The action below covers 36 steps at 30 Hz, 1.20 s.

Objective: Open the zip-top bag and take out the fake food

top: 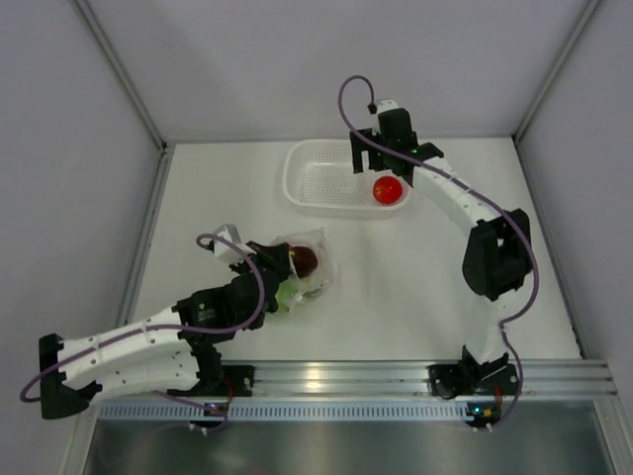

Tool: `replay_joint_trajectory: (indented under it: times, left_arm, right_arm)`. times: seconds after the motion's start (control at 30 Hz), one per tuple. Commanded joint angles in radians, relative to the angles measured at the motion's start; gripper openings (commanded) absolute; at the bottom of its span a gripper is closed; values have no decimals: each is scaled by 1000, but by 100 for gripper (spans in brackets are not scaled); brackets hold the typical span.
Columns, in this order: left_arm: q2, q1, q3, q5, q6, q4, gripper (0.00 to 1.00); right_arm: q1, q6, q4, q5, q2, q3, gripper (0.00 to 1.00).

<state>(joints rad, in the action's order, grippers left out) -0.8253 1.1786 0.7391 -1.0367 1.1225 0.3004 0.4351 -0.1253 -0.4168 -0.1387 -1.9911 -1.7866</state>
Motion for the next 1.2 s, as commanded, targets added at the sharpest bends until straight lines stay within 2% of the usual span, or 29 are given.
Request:
replay_joint_trajectory:
  times: [0.0,0.03,0.13,0.23,0.37,0.5,0.57,0.7,0.87,1.0,1.07,1.17]
  left_arm:
    - [-6,-2,63,-11,0,-18,0]
    - [-12,-4,77,-16,2,-18,0]
    - [-38,-2,95,-32,31,-18,0]
    - [-57,-1,98,-48,98,-20,0]
    - [-77,-2,98,-86,183,-18,0]
    - [-94,-2,102,-102,214,-20,0]
    - [-104,-2,100,-103,223,-18,0]
    - [-101,-2,86,-92,241,-18,0]
    - [-89,-2,62,-76,283,-20,0]
    - [-86,-4,48,-65,303,-20,0]
    - [-86,-2,46,-57,304,-20,0]
    - [-94,-2,36,-42,309,-20,0]
  right_arm:
    - [-9,-42,74,233,226,108,96]
    - [-10,-71,123,270,263,152,86]
    - [-6,-261,228,405,418,330,69]
    - [62,-310,304,430,581,496,59]
    - [236,-309,349,384,762,677,55]
    - [358,-333,401,311,856,788,52]
    - [437,-326,403,266,858,808,52]
    - [510,-323,395,179,795,799,53]
    - [595,-342,401,-51,669,741,56]
    - [639,-365,408,-196,574,704,57]
    - [640,-378,467,-257,526,702,57]
    - [643,-401,550,-329,488,730,65]
